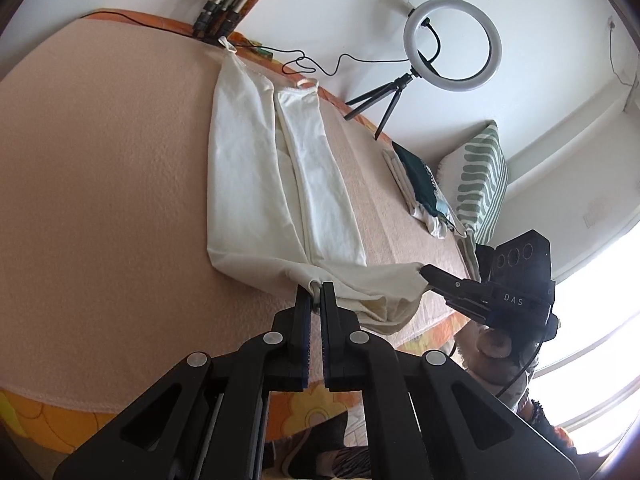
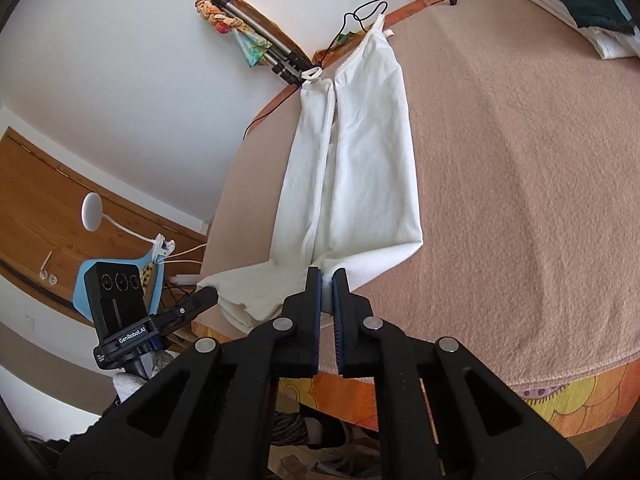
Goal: Fold small clothes
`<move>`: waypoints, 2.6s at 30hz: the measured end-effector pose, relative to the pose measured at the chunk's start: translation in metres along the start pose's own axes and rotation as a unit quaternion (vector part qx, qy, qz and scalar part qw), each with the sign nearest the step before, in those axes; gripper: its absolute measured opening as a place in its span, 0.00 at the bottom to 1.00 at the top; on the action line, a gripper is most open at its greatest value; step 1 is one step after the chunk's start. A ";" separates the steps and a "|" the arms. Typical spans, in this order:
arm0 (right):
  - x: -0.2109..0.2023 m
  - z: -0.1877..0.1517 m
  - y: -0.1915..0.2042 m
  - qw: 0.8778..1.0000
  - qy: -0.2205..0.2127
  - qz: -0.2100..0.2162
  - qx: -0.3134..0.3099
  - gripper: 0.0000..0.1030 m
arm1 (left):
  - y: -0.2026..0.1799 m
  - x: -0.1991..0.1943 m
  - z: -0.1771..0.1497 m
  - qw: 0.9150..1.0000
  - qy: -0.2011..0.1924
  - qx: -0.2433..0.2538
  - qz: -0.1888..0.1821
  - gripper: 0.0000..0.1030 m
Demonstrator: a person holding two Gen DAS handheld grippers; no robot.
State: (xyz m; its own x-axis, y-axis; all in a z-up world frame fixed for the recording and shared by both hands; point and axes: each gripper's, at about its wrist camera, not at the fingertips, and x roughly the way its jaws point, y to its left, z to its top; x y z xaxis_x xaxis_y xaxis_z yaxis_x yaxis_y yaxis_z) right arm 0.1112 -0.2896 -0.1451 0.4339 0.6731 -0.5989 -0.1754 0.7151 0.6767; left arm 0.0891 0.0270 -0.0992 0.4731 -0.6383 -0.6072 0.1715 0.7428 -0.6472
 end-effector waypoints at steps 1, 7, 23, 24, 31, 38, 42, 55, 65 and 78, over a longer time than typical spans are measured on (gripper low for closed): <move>0.002 0.007 -0.001 1.000 -0.003 0.000 0.004 0.06 | 0.002 0.001 0.006 1.000 -0.003 -0.001 0.003 0.03; 0.020 0.045 -0.003 1.000 -0.014 -0.010 0.015 0.06 | 0.011 0.017 0.041 1.000 -0.014 -0.006 0.020 0.03; 0.084 0.096 -0.038 0.997 0.006 -0.055 0.061 0.06 | 0.047 0.076 0.084 0.997 0.004 -0.026 0.075 0.03; 0.087 0.096 -0.040 0.996 0.007 -0.057 0.063 0.06 | 0.047 0.078 0.084 0.997 0.005 -0.026 0.077 0.03; 0.090 0.100 -0.041 0.996 0.004 -0.060 0.058 0.07 | 0.048 0.079 0.089 0.994 0.000 -0.021 0.103 0.13; 0.066 0.095 0.003 0.988 -0.035 -0.131 -0.072 0.27 | 0.019 0.050 0.084 0.992 -0.040 0.056 0.108 0.18; 0.072 0.079 0.035 0.978 -0.022 -0.119 -0.168 0.27 | -0.003 0.055 0.066 0.988 -0.027 0.117 0.095 0.18; 0.116 0.093 0.009 0.952 -0.010 -0.239 -0.190 0.27 | 0.035 0.092 0.072 0.977 -0.004 0.096 0.192 0.18; 0.079 0.120 0.005 0.957 -0.034 -0.232 -0.171 0.37 | 0.042 0.070 0.107 0.975 -0.043 0.083 0.199 0.31; 0.103 0.214 -0.018 0.980 -0.004 -0.148 -0.134 0.48 | 0.069 0.106 0.196 0.988 -0.021 0.057 0.142 0.51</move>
State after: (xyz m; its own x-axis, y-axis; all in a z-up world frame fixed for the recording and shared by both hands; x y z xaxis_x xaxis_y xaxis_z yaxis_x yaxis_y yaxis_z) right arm 0.3484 -0.2736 -0.1276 0.5074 0.4272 -0.7483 -0.2663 0.9037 0.3353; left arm 0.3208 0.0502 -0.1177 0.5514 -0.3937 -0.7355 0.1215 0.9101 -0.3961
